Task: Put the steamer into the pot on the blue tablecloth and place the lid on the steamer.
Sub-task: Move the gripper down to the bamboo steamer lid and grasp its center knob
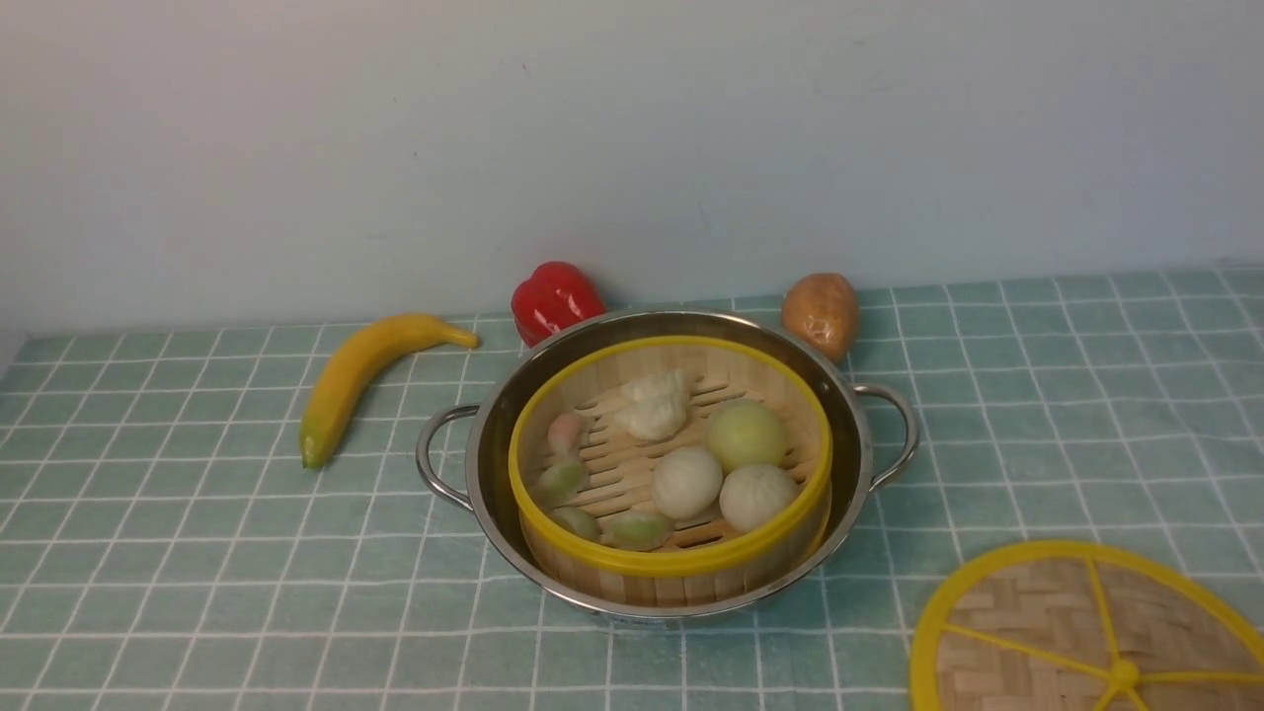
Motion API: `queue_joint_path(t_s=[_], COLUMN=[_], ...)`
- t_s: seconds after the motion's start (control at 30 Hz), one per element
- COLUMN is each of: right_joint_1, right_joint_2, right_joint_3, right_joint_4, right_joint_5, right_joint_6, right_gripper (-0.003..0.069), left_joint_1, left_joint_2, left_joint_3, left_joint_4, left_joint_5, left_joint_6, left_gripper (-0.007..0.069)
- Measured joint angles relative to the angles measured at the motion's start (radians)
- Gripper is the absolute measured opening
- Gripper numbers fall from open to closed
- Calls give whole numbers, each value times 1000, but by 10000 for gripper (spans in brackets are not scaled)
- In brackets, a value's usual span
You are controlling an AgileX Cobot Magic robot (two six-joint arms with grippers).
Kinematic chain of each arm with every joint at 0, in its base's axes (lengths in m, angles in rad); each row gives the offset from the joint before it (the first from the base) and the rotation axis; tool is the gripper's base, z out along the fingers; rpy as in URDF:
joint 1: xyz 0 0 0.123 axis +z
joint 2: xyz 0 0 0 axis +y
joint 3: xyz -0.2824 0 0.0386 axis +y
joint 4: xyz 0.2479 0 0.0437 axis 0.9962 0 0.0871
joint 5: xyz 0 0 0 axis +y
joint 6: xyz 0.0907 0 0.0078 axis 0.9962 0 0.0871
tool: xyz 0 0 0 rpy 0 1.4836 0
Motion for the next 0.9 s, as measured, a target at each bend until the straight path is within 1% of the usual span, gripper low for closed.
queue_joint_path(t_s=[0.47,0.57,0.77,0.83,0.87,0.9], right_joint_1=[0,0,0,0,0,0], right_joint_2=[0,-1,-3,1,3,13], right_joint_3=[0,-16,-220,-327,-335,-387], right_joint_4=[-12,-11,2,8,8,13], right_joint_5=[-1,-8,-4,28,34,52], right_joint_6=[0,16,25,31,31,31], right_gripper=[242,242,242,242,242,242], left_joint_1=[0,0,0,0,0,0], left_joint_2=[0,0,0,0,0,0], left_joint_3=[0,0,0,0,0,0], left_joint_4=[1,1,1,1,1,1], left_joint_5=[0,0,-1,-1,-1,-1], left_joint_6=[0,0,0,0,0,0], left_gripper=[143,149,165,170,170,170])
